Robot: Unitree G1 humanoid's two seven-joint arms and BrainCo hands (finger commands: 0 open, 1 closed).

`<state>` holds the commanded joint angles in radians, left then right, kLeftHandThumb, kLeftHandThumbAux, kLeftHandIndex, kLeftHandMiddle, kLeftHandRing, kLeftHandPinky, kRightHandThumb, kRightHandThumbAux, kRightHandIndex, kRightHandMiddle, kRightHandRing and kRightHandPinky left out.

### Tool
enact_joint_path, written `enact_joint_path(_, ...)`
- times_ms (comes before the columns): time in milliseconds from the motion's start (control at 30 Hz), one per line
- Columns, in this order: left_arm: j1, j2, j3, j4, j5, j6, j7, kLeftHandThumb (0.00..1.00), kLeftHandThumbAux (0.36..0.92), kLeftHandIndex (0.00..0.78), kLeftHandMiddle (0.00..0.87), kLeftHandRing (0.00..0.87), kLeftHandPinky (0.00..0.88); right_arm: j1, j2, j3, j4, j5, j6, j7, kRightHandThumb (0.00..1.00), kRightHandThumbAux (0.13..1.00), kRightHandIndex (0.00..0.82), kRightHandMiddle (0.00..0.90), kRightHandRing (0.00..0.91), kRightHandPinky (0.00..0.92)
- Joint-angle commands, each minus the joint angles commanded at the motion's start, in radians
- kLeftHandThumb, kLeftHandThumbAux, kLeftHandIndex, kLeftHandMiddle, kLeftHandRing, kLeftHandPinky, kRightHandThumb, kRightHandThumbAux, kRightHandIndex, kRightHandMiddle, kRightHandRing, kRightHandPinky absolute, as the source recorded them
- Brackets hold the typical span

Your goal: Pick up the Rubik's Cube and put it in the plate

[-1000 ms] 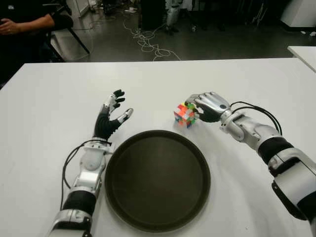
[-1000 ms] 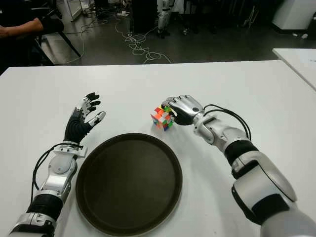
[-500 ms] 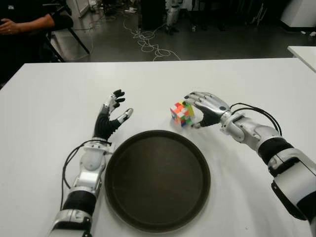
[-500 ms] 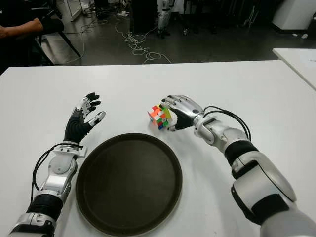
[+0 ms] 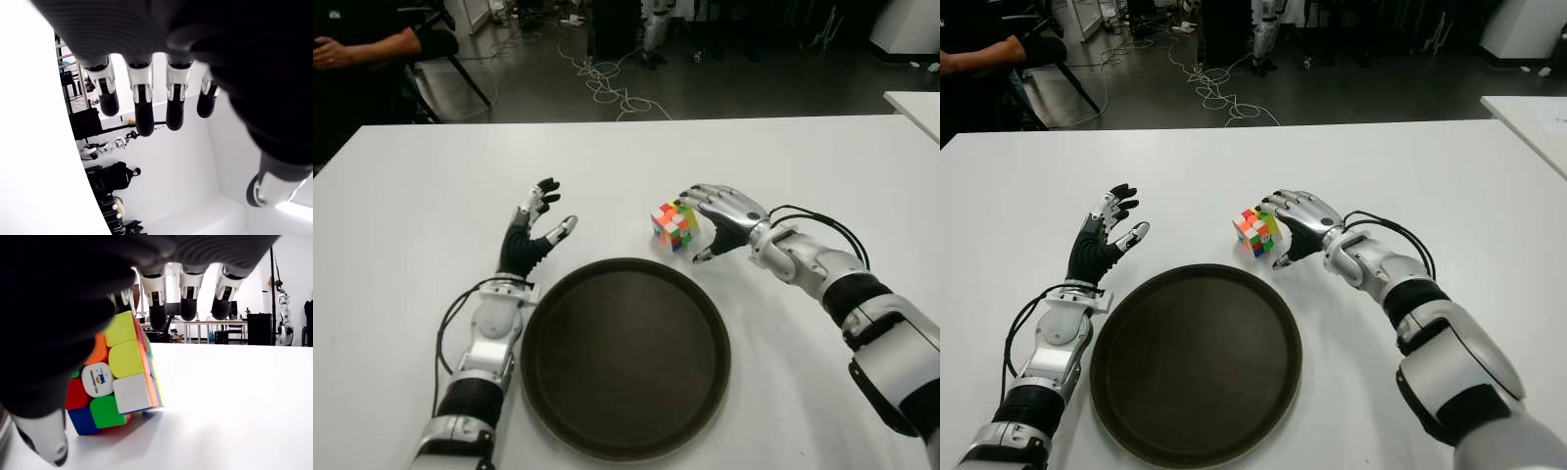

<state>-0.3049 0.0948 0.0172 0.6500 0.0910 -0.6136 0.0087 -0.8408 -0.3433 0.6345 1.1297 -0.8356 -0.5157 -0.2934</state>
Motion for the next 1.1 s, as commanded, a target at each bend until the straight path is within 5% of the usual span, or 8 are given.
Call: enact_joint_path(1100, -0.001, -0.004, -0.001, -0.008, 0.015, 0.011, 0.023, 0.073, 0.577, 0.114, 0.167, 0.145, 0.090, -0.009, -0.002, 0.000, 0.005, -0.002, 0.000, -0.013, 0.000, 0.722, 0.000, 0.000, 0.000, 0.000)
